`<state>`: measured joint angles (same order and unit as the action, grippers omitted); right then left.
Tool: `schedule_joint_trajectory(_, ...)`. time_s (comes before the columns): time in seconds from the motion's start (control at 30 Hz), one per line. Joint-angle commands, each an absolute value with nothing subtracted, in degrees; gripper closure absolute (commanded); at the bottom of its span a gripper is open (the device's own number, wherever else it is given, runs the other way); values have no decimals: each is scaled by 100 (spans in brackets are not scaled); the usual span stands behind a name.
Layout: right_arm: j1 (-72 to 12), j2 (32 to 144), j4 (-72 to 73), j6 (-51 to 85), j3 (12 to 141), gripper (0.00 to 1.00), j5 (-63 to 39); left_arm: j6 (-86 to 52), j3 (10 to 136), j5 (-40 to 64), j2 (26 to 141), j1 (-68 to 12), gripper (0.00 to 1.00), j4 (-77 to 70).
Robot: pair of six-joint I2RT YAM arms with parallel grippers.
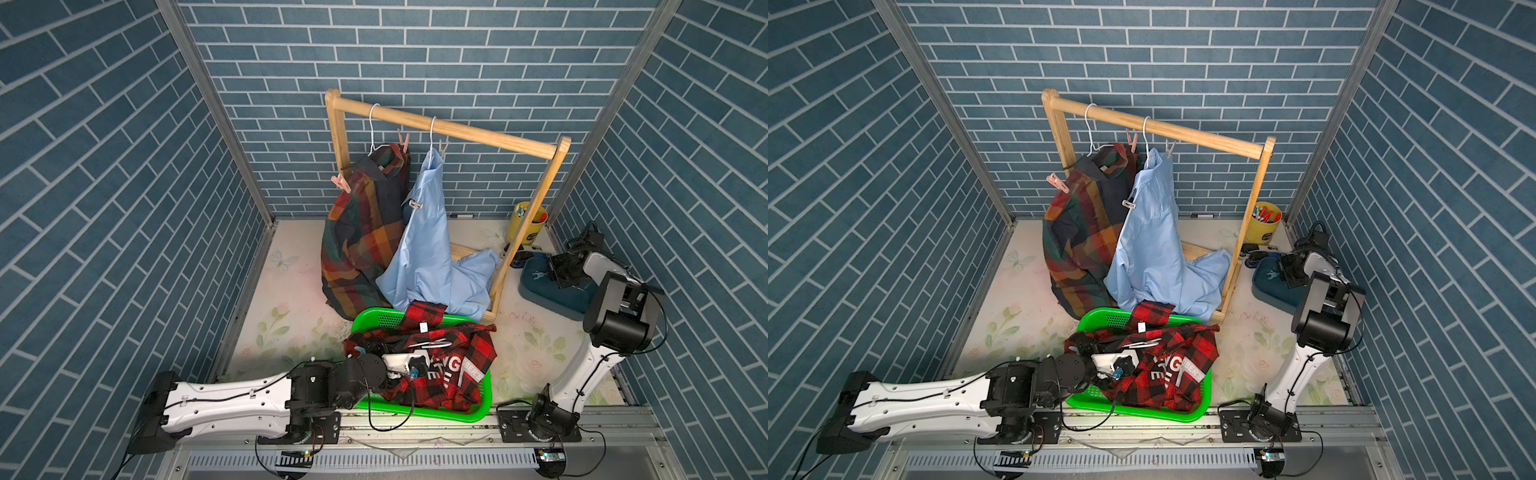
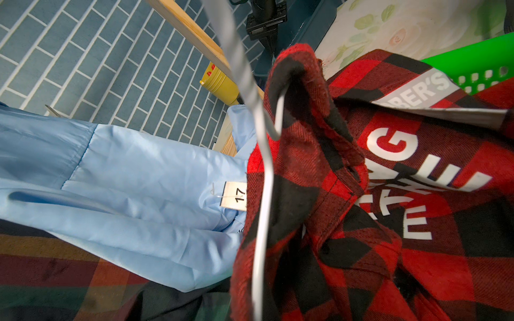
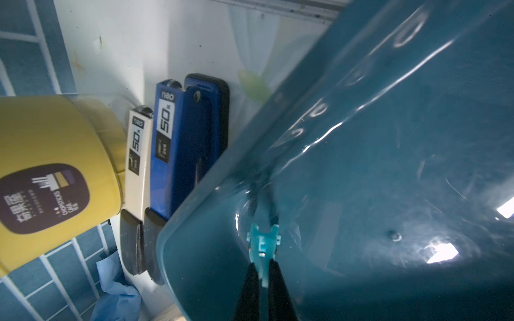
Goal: Remove the clothespins securing long-sleeve shirts to the hanger
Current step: Place the clamp in the storage box.
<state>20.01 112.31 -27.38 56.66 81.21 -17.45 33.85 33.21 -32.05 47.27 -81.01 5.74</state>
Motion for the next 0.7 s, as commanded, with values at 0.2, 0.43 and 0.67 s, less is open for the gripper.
schedule_joint_trajectory(0.2, 1986, 11522, -3000, 5691, 8408, 91, -1749, 3313, 3489, -3200, 4756, -8086, 100, 527)
schedule_joint_trajectory(0.43, 1995, 11598, -3221, 5669, 8538, 79, -1775, 3322, 3480, -3215, 4781, -8086, 100, 494)
schedule_joint_trajectory(0.67, 2020, 11602, -3331, 5636, 8507, 72, -1793, 3322, 3487, -3231, 4757, -8086, 100, 510)
